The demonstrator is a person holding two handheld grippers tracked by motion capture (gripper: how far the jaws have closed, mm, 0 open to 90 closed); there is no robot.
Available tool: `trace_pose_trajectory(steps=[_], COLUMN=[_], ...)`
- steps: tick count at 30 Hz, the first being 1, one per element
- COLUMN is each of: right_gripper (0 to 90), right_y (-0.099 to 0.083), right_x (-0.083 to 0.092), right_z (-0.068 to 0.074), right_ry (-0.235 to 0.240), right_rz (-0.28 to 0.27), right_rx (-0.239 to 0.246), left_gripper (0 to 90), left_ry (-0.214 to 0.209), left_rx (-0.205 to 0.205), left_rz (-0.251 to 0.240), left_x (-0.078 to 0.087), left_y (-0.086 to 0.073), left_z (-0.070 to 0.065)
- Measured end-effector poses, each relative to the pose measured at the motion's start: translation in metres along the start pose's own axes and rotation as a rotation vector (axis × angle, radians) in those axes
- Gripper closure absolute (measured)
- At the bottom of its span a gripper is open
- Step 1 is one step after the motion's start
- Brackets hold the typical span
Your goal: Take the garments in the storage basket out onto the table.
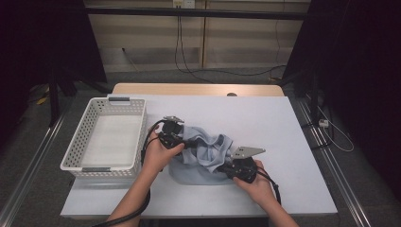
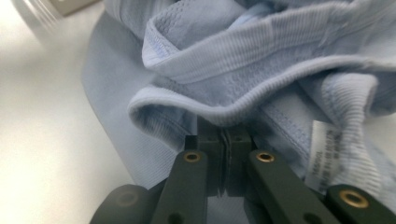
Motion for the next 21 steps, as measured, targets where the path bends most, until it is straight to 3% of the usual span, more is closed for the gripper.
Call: trace_pose_trajectory(steps=[4,8,14,21], right_gripper=[89.8,89.9,84.6,75.3], right_y=[0.000,0.000,-0.001,0.005], right_x=[-0.005,-0.006,-0.003,0.016], right_z=[0.003,0.004,0.002,-0.006], right_ry=[-0.007,-0.008,-0.001,-0.018], right_rz=[0.009,0.014,0.010,-0.003], right_rx=[0.021,0.022,0.009,0.003], left_gripper=[80.6,81.5,86.3,86.9], left_ry=[-0.031,-0.043,-0.009,0.013], left_rx=[-0.014,-0.035,-0.050,-0.038], left_rz=[-0.004,0.054,0.135,0.154], left_x=[-0.004,-0.019,-0.032,-0.034], left_y=[0.000,-0.006,-0.015,-0.020], left_z=[-0.007,-0.010,-0.008,-0.003])
Point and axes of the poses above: each handheld gripper's, and its own axes: x roughly backward along the jaws, y roughly out of its top, z roughly to its left, the point moved 3 cm from there along -x, roughly forward along the jaws, and after that the axes turned 5 degrees about -y, right-handed, at the moved point
